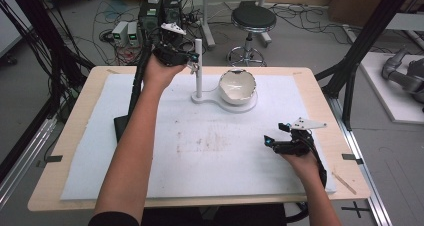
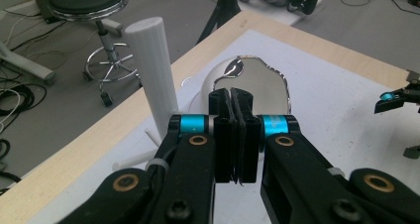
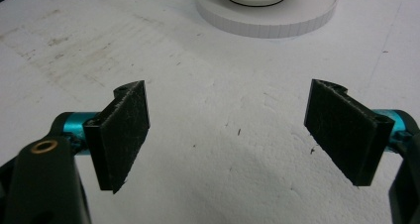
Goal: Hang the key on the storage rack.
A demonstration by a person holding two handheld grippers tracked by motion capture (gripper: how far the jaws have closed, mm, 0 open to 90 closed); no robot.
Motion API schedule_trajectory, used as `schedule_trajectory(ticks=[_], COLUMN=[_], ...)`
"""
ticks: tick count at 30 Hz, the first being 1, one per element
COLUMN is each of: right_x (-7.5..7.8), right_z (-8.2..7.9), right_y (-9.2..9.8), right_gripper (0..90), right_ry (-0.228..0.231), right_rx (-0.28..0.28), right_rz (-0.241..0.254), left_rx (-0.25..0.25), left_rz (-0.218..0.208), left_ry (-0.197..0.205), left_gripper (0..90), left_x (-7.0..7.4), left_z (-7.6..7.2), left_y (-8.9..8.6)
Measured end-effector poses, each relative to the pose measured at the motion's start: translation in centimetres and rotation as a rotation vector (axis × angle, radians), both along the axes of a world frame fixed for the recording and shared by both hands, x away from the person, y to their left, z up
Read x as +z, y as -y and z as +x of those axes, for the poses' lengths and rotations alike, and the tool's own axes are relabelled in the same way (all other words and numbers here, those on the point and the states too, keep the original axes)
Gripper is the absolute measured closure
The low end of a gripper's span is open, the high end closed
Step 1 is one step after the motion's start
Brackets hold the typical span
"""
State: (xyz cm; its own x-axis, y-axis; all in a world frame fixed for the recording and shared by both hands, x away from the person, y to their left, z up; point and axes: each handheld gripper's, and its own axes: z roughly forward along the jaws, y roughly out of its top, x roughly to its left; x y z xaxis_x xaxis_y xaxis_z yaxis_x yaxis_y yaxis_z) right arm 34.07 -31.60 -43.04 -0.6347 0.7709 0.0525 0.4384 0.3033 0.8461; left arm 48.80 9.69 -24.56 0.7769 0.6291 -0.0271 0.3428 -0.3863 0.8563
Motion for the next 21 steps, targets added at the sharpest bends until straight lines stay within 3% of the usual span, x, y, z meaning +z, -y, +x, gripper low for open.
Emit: schedule_trajectory(ticks=[21], right_x=[0.0], right_z=[0.0], right_y=[0.1], right_gripper=[17.9], right_ry=[-0.001], right_rx=[0.003], right_rz=[0.001], left_rx=[0.045], left_rz=[-0.022], left_ry=[-0.021], left_gripper=[87.5], left_x=[-0.8], left_z=[1.2], left_y=[-0.7])
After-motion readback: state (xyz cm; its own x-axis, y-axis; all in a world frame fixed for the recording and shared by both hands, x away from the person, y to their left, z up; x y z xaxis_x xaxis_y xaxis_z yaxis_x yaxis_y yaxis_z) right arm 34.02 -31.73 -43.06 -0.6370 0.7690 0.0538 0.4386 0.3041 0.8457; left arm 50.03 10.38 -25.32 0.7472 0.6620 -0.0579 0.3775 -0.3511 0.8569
